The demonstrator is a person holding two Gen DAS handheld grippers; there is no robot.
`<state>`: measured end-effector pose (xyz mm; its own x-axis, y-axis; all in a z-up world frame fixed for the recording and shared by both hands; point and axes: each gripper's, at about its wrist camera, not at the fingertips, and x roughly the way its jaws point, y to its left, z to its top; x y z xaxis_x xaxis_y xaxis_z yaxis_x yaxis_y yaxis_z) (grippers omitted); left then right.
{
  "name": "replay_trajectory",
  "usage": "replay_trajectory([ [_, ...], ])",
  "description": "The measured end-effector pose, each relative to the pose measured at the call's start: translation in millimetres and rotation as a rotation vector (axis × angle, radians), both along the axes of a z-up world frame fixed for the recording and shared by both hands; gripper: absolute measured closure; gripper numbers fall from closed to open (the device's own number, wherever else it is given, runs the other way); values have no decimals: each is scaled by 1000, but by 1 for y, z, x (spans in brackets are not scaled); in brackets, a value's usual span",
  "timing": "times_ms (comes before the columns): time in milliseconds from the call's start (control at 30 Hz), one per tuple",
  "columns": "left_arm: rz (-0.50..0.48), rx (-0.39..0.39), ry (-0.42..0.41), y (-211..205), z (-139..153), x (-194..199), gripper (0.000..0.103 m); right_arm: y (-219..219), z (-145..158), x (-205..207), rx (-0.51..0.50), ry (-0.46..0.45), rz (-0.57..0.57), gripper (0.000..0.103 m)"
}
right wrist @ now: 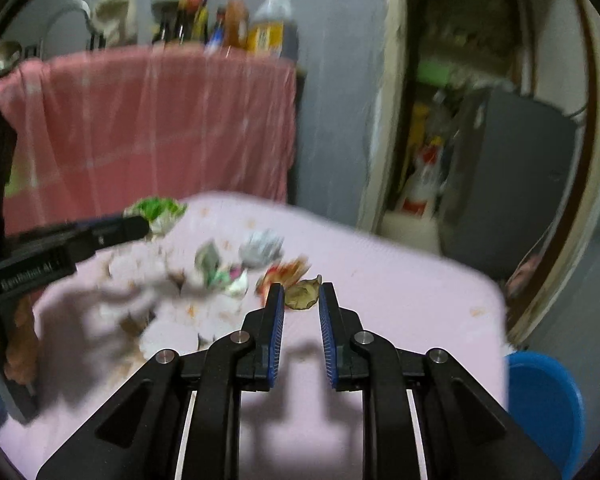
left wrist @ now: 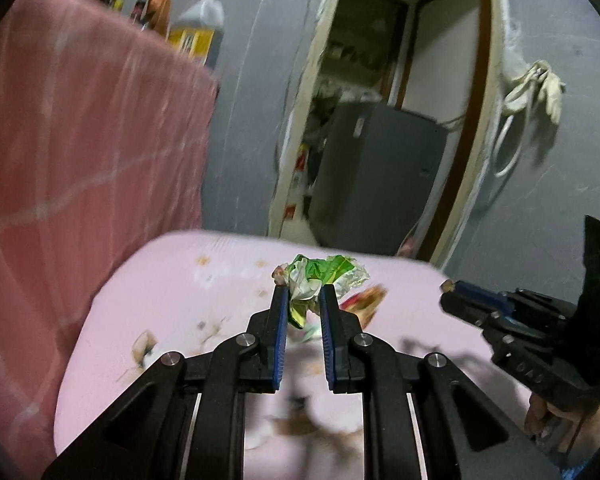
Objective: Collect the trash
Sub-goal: 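Carry both items over the blue basin and open both grippers to drop them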
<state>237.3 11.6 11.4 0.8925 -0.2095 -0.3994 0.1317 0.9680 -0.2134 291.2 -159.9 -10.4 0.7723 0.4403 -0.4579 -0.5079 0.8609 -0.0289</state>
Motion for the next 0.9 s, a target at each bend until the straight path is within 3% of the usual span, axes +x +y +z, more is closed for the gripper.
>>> replay_trajectory([
  [267, -57, 38, -198, -69, 40, -20, 90, -71, 56, -49, 159, -242, -114, 88],
  [433, -134, 41, -245, -111, 53, -26, 90, -113, 73, -62, 190, -317, -209, 88],
  [633, -223, 31, -230, -155, 58, -12, 90, -159, 74, -70, 205, -339, -309, 88],
  [900, -317, 22, -116, -209, 39, 18, 90, -209, 59, -62, 228, -268, -411, 87],
])
